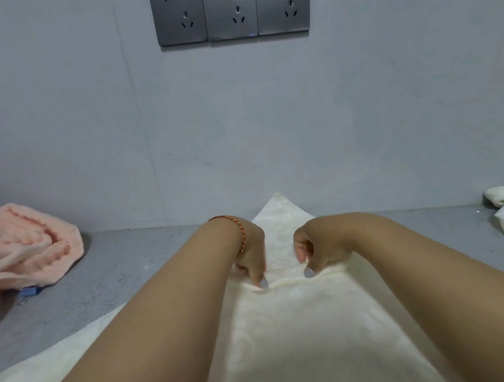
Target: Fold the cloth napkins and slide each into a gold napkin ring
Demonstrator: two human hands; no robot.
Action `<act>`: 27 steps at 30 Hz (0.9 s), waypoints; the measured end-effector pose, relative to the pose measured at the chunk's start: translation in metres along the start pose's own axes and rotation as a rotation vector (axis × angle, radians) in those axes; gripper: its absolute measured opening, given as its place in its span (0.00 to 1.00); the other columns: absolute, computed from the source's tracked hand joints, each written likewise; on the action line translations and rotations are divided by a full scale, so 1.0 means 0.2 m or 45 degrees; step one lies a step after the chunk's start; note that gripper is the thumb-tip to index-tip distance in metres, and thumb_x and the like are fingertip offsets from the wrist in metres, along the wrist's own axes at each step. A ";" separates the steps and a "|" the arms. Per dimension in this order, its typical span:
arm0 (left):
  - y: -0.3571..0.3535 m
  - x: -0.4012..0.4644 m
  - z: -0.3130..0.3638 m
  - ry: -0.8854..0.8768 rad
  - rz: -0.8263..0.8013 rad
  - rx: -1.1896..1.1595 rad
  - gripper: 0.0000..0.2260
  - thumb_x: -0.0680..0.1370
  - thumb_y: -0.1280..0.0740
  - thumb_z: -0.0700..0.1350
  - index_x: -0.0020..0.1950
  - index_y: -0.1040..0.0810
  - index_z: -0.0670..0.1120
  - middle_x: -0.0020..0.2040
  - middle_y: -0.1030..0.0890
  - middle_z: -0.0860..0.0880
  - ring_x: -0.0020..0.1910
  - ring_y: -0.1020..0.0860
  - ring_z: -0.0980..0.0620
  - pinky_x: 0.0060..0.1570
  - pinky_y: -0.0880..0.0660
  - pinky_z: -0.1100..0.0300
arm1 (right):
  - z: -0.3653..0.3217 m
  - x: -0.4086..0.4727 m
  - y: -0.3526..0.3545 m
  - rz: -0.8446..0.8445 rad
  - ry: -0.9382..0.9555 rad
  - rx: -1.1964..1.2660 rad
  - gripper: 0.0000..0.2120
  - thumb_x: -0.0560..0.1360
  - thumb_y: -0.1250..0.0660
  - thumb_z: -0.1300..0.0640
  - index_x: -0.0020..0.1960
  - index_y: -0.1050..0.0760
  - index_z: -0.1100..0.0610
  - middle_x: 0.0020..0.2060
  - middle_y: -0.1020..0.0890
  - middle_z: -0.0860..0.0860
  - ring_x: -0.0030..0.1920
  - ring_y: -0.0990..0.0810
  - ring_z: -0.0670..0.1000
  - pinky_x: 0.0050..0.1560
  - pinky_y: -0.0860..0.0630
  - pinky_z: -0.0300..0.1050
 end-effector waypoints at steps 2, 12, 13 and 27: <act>0.01 -0.01 0.00 0.045 -0.024 0.079 0.24 0.67 0.25 0.60 0.59 0.19 0.50 0.56 0.18 0.52 0.56 0.21 0.49 0.61 0.26 0.53 | -0.02 -0.01 0.01 -0.060 -0.046 -0.124 0.16 0.72 0.27 0.49 0.57 0.24 0.51 0.46 0.25 0.43 0.46 0.26 0.47 0.39 0.32 0.36; -0.03 -0.26 0.03 -0.059 0.544 -0.234 0.06 0.73 0.27 0.47 0.45 0.23 0.50 0.44 0.23 0.54 0.46 0.27 0.52 0.52 0.34 0.60 | -0.13 -0.20 0.03 0.335 0.123 -0.274 0.13 0.70 0.35 0.64 0.34 0.34 0.48 0.34 0.28 0.43 0.36 0.29 0.45 0.34 0.37 0.37; -0.03 -0.28 0.04 -0.072 0.597 -0.238 0.05 0.73 0.28 0.45 0.42 0.24 0.50 0.41 0.24 0.56 0.46 0.28 0.52 0.52 0.36 0.60 | -0.15 -0.23 0.02 0.389 0.147 -0.327 0.14 0.68 0.38 0.66 0.33 0.36 0.49 0.32 0.29 0.43 0.33 0.32 0.44 0.34 0.39 0.36; -0.07 -0.36 0.03 -0.034 0.441 -0.331 0.11 0.73 0.29 0.44 0.31 0.22 0.50 0.32 0.23 0.55 0.34 0.25 0.56 0.38 0.28 0.64 | -0.09 -0.29 -0.01 0.226 0.098 -0.051 0.04 0.72 0.30 0.63 0.43 0.19 0.56 0.46 0.16 0.50 0.43 0.24 0.47 0.46 0.26 0.41</act>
Point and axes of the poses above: each hand's wrist, its own x-axis towards the middle knuckle, its own y-axis out of the back of the hand, z = x × y, the point moved 8 cm from there along x, towards the middle knuckle
